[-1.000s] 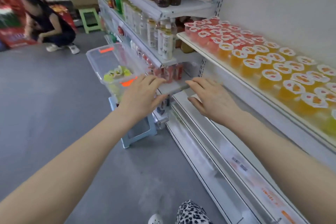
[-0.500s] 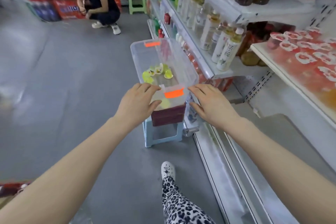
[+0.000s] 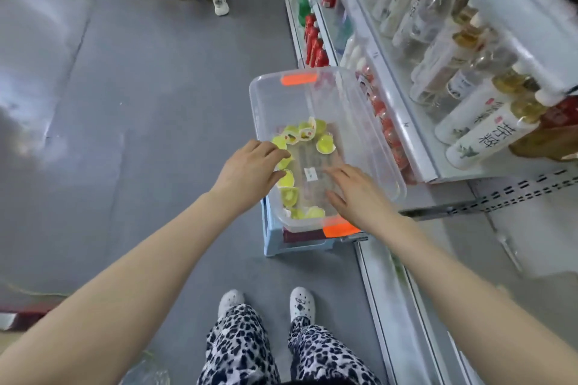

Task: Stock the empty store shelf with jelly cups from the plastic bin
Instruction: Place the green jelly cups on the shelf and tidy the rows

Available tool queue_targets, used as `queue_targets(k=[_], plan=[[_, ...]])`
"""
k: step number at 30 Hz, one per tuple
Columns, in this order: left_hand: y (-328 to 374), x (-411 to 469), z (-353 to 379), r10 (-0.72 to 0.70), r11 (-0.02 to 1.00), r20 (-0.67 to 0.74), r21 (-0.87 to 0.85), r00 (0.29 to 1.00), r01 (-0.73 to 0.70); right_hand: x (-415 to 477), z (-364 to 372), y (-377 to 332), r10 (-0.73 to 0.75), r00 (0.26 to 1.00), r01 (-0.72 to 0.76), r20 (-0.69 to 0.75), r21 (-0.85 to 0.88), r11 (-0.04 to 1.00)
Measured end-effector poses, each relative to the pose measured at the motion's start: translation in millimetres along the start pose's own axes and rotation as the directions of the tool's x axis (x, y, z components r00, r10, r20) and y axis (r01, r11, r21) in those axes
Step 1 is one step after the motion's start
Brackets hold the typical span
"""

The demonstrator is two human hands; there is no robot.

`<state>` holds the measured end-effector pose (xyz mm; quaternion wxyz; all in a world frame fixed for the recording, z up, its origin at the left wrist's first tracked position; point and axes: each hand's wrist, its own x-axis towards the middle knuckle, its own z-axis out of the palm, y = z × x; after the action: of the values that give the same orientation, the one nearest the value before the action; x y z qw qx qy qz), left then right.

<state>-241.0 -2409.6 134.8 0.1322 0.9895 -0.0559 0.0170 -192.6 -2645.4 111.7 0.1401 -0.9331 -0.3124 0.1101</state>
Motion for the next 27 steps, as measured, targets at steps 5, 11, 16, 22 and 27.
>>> queue_targets(k=[5, 11, 16, 22, 27], plan=[[-34, 70, 20, 0.153, 0.988, 0.091, -0.016, 0.984, -0.152, 41, 42, 5, 0.211, 0.947, -0.230, 0.242, 0.056, 0.971], [-66, 144, 44, 0.308, 0.951, 0.159, -0.027, 0.938, -0.308, 100, 81, -5, 0.329, 0.880, -0.387, 0.342, 0.114, 0.915], [-84, 174, 63, 0.341, 0.940, 0.191, -0.054, 0.920, -0.338, 155, 116, -20, 0.372, 0.833, -0.456, 0.411, 0.127, 0.881], [-91, 179, 70, 0.377, 0.926, 0.206, -0.083, 0.903, -0.367, 162, 126, -18, 0.506, 0.790, -0.579, 0.348, 0.151, 0.801], [-83, 192, 76, 0.374, 0.915, 0.350, 0.016, 0.859, -0.404, 142, 91, 14, 0.722, 0.623, -0.775, 0.300, 0.119, 0.620]])
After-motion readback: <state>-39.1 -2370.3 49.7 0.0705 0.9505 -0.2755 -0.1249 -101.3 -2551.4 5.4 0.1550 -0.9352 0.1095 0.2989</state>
